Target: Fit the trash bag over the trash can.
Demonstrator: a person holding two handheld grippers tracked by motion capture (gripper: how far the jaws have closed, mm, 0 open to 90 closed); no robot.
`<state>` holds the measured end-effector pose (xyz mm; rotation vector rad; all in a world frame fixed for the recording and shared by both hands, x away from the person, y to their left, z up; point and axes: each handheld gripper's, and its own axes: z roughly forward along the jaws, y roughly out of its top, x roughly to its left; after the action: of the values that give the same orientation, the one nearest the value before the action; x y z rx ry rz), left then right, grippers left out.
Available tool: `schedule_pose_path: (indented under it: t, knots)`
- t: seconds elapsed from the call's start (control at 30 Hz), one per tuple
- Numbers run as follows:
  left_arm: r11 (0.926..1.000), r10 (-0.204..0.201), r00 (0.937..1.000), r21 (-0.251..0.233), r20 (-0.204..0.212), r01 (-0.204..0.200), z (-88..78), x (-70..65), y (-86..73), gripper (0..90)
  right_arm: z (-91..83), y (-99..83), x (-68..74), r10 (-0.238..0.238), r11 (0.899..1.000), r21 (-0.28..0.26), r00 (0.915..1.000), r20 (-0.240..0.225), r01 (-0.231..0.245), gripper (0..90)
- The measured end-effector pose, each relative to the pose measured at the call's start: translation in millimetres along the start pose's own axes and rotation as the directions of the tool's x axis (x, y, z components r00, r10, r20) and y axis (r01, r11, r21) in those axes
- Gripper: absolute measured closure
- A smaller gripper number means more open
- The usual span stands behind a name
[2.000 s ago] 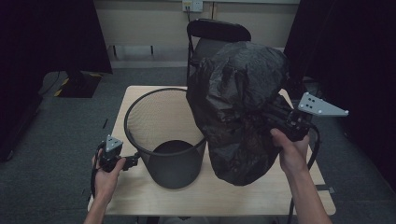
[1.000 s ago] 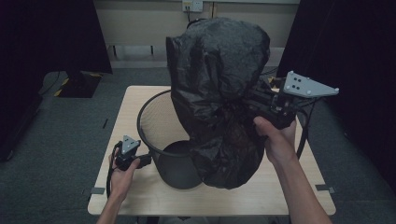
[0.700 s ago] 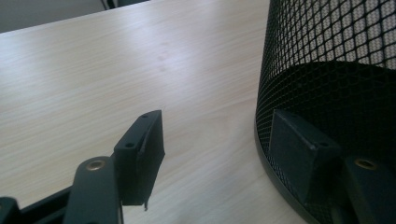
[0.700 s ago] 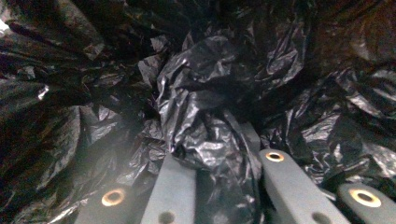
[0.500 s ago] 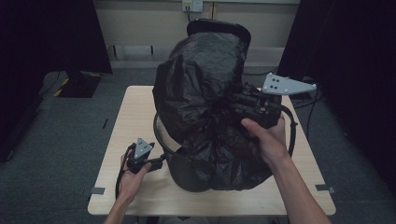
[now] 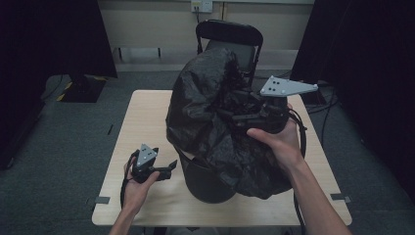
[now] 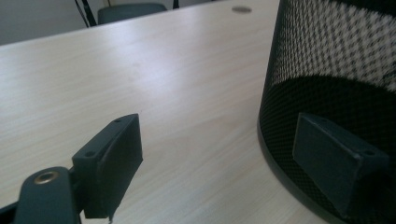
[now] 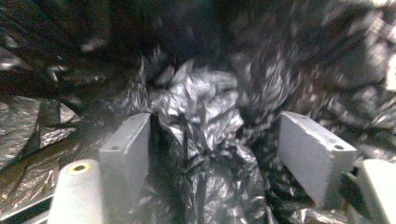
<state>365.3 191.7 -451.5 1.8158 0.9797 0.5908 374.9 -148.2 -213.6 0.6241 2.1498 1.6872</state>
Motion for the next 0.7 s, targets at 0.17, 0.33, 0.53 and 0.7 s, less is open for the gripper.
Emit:
schedule_pose_path:
  t: [0.17, 0.33, 0.53, 0.7]
  knots:
    - [0.9983, 0.004, 1.0, -0.058, -0.005, -0.004, -18.8, 5.9, 9.3, 15.6, -3.0, 0.4, -6.0, 0.027, 0.999, -0.025, 0.9996, 0.012, -0.027, 23.6]
    - [0.9947, -0.012, 0.9999, -0.102, -0.005, 0.011, -29.6, 11.1, 12.7, 17.6, -9.3, 0.3, -8.1, 0.031, 0.999, -0.037, 0.9994, 0.014, -0.031, 25.4]
    - [0.9892, -0.02, 0.9998, -0.145, 0.004, 0.02, -39.1, 13.0, 15.8, 26.1, -17.0, -4.1, -9.6, 0.027, 0.999, -0.037, 0.9994, 0.021, -0.027, 30.9]
    - [0.986, -0.003, 0.9998, -0.167, 0.022, 0.006, -45.1, 10.4, 19.1, 32.3, -23.9, -10.8, -10.5, 0.02, 0.999, -0.045, 0.9997, 0.014, -0.019, 38.8]
